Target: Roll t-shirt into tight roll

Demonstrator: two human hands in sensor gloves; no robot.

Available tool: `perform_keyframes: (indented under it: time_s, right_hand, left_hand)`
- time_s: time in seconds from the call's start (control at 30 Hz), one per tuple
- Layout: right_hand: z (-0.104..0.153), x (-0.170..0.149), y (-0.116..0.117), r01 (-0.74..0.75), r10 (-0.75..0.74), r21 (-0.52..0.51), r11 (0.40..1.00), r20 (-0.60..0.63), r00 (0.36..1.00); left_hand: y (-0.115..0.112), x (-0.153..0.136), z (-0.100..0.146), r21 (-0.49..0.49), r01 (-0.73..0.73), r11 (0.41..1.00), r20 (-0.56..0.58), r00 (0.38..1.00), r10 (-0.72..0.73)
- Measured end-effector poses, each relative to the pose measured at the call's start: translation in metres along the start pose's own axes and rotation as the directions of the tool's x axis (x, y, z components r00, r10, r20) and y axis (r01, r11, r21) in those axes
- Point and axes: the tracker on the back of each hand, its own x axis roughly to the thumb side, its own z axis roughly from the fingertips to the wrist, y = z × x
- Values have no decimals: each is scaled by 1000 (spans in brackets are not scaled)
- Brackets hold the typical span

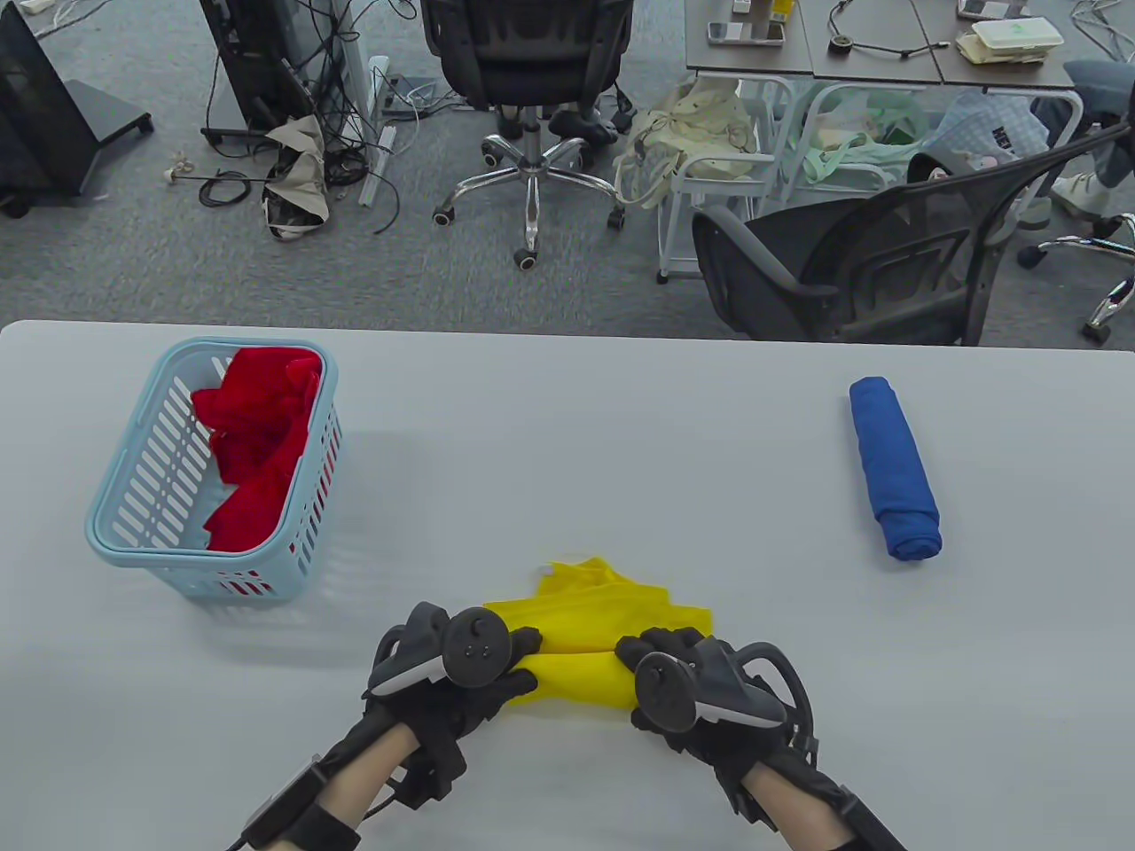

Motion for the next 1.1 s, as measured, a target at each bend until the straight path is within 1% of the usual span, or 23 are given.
perform_keyframes:
  time_s: [0.07,0.1,0.17,0.23,0.3,0.33,0.37,0.4,0.43,0.5,0.53,0.57,0.63,0.67,0.7,0.77,0.8,0.83,0.9,0.97,1.0,1.03,1.1]
  right_hand:
    - [0,-5,-2,94,-95,20,995,24,995]
    - [0,-8,-3,150,-151,34,988,38,988]
    - [0,-12,-3,218,-221,57,974,54,974]
    - [-1,-16,-2,276,-281,79,958,62,958]
    - [-2,-19,0,333,-340,101,938,67,938]
    - [-3,-20,1,356,-364,104,929,65,929]
    - [-3,-20,0,352,-359,97,931,61,931]
    - [-2,-20,-1,330,-334,75,941,48,941]
    - [0,-18,-2,303,-304,45,952,30,952]
    - [4,-15,-9,186,-187,-35,982,-6,982]
    - [6,-14,-11,159,-160,-56,986,-9,987]
    - [8,-11,-13,140,-140,-75,987,-1,990]
    - [8,-6,-11,152,-149,-50,987,70,986]
    - [8,-3,-9,140,-138,-37,989,64,988]
    - [7,-2,-7,123,-121,-28,992,65,991]
    - [3,4,-1,21,-21,-13,1000,35,999]
    - [1,5,0,-23,23,-9,1000,19,1000]
    - [0,5,0,-19,19,0,1000,20,1000]
    - [-1,1,0,57,-57,22,998,30,998]
    - [-1,-6,-1,182,-185,52,982,55,981]
    - [-1,-8,-1,205,-209,60,977,60,976]
    - [0,-10,-2,230,-235,66,971,65,970]
    - [0,-14,-2,275,-281,79,958,74,957]
  left_hand:
    - [-3,11,4,29,153,988,8,988,-153]
    - [-5,17,5,37,252,967,4,968,-252]
    - [-8,26,6,21,368,930,10,930,-368]
    - [-11,33,7,28,425,905,24,905,-425]
    - [-13,37,7,52,500,864,18,865,-502]
    - [-14,38,7,69,559,827,7,828,-560]
    - [-15,38,6,79,585,807,-1,810,-586]
    - [-15,36,4,76,579,812,15,813,-582]
    - [-14,34,3,64,538,840,21,841,-541]
    - [-6,24,1,41,359,933,44,932,-360]
    - [-3,20,1,24,286,958,47,957,-287]
    - [-1,13,-1,-1,169,986,44,985,-169]
    - [2,0,-4,-73,13,997,31,999,-11]
    - [3,-6,-4,-100,-55,993,18,998,57]
    - [4,-9,-4,-104,-84,991,9,996,86]
    - [4,-12,-2,-93,-106,990,-5,994,107]
    - [3,-10,0,-52,-82,995,-14,997,81]
    - [2,-6,2,-31,-44,999,-11,999,43]
    - [0,5,5,-8,112,994,-5,994,-112]
    - [-4,19,7,-1,336,942,-14,942,-336]
    - [-5,22,7,-11,386,923,-19,922,-386]
    - [-7,27,7,-6,456,890,-23,889,-456]
    - [-10,34,7,34,534,845,-29,846,-533]
